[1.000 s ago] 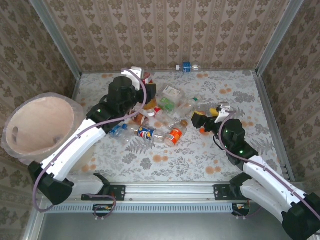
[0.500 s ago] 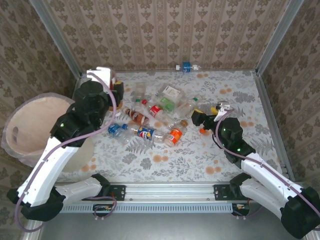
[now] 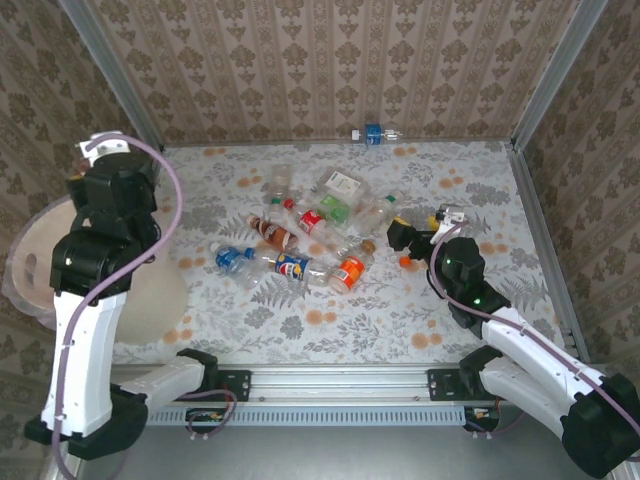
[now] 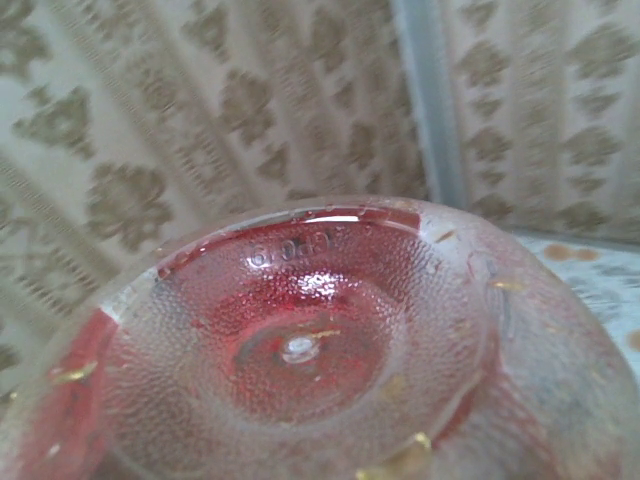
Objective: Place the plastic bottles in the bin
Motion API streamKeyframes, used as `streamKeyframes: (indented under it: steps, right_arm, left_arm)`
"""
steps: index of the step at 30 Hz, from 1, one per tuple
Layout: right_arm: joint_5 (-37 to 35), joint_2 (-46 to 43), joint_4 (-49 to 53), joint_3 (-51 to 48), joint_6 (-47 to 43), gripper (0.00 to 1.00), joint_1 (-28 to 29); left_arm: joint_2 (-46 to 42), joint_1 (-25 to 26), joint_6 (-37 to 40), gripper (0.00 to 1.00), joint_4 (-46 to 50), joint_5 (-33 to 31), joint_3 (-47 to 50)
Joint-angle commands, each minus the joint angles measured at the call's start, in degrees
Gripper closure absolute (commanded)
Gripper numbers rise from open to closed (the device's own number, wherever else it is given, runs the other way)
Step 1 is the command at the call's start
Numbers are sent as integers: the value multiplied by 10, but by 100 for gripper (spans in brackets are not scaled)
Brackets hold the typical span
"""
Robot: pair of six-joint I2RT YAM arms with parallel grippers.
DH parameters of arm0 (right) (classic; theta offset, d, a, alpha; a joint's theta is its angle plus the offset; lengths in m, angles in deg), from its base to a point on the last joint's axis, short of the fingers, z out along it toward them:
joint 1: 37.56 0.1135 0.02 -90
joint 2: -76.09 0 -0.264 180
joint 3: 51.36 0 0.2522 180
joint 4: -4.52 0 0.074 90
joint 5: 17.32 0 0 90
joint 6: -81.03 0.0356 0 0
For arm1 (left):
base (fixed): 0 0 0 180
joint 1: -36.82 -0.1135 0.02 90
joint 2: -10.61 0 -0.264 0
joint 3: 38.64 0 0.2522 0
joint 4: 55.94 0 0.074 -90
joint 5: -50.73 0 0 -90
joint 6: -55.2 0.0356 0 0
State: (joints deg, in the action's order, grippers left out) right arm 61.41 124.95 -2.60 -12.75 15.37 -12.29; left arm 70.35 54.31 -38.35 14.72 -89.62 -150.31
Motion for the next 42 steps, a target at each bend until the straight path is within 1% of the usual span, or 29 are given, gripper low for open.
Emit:
streamKeyframes:
  steps: [1,2,5,7,8,9,11,13,15,17,25,28,34,39,42]
  right_arm:
    - [-29,-13,-14,-9,0,0,-5]
    - [-33,-14,-14,-10,2,0,-6]
    - [-37,-22,-8,-11,3,0,-8]
    - [-37,-28,2,-9,3,0,-9]
    - [-37,-31,7,-9,1,0,-9]
    - [-37,-35,13,-8,0,0,-10]
    - [-34,-38,20,-6,-3,0,-11]
    - [-30,-40,23,-6,-5,0,-13]
    - [-26,-37,23,-5,-8,0,-13]
    - [-21,-34,21,-4,-9,0,-13]
    - [0,-6,9,11,-12,0,-13]
    - [4,1,7,11,-12,0,-14]
    - [5,-3,18,8,-12,0,-13]
    - [0,-4,23,7,-14,0,-13]
    - [0,1,18,7,-9,0,-14]
  left_arm:
    - [8,-70,13,36,32,52,-11]
    - [15,-96,19,36,35,65,-8]
    - [39,-195,28,36,48,111,2]
    - [49,-258,27,36,47,160,14]
    - [54,-299,25,36,47,192,19]
    - [61,-331,20,36,49,232,24]
    - [73,-389,11,37,52,284,33]
    - [83,-427,4,39,51,325,48]
    - [93,-452,-5,39,57,356,55]
    - [106,-468,-9,38,61,374,63]
    - [131,-502,-25,37,32,388,122]
    - [143,-505,-29,32,23,407,126]
    - [151,-505,-37,22,20,403,135]
    - [135,-505,-40,15,16,407,133]
    - [134,-505,-41,14,15,409,134]
